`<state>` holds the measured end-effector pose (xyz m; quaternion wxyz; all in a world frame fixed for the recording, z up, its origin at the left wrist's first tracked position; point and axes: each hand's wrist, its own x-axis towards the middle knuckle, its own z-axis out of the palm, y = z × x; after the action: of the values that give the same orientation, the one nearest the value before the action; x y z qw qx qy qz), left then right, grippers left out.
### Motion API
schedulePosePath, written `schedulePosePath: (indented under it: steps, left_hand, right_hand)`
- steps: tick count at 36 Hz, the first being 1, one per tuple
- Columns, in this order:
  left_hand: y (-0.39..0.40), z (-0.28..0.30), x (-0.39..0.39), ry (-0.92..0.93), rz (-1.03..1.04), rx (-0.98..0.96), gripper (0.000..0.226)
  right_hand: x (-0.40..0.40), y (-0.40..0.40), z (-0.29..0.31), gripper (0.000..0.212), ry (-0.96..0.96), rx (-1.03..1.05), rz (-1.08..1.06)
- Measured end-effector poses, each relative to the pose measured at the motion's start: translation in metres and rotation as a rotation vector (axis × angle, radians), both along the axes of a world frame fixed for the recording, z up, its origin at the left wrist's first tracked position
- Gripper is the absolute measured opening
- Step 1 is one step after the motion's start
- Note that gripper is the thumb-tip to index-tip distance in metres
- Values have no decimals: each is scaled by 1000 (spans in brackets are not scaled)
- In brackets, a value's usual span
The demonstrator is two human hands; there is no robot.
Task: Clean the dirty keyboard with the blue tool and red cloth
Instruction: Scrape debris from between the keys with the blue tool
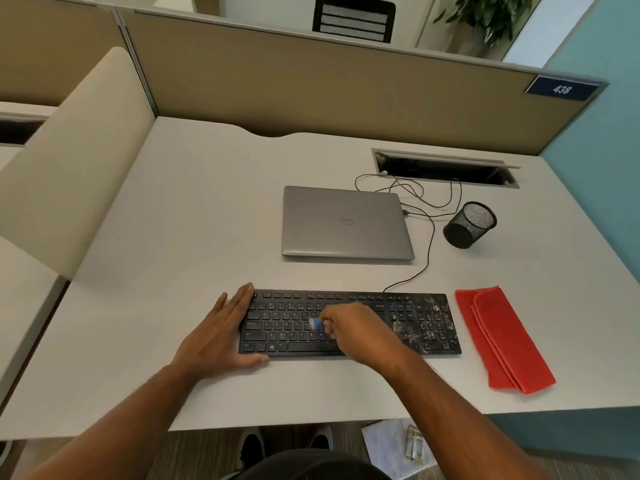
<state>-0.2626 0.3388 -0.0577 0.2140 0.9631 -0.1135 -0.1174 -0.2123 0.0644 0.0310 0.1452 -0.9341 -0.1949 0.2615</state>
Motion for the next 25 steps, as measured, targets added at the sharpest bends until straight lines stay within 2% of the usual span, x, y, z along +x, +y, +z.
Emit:
schedulePosePath:
  steps: [3, 6, 8, 11, 19, 25]
  left_hand:
    - [0, 1, 0, 19, 3, 8, 135]
    - [0, 1, 0, 23, 5, 13, 135]
    - [0, 2, 0, 23, 5, 7, 135]
    - [0, 2, 0, 26, 4, 14, 135]
    - [1, -1, -1, 6, -1, -8, 135]
    - [3, -6, 1, -28, -14, -16, 136]
  right_hand:
    - [0, 2, 3, 26, 46, -41, 72]
    - [4, 1, 11, 24, 66, -11, 18]
    - [5, 0, 12, 20, 2, 29, -39]
    - [3, 0, 10, 9, -92, 1, -8]
    - [3, 2, 6, 9, 130, 142, -60]
    - [5, 1, 0, 19, -75, 246, -159]
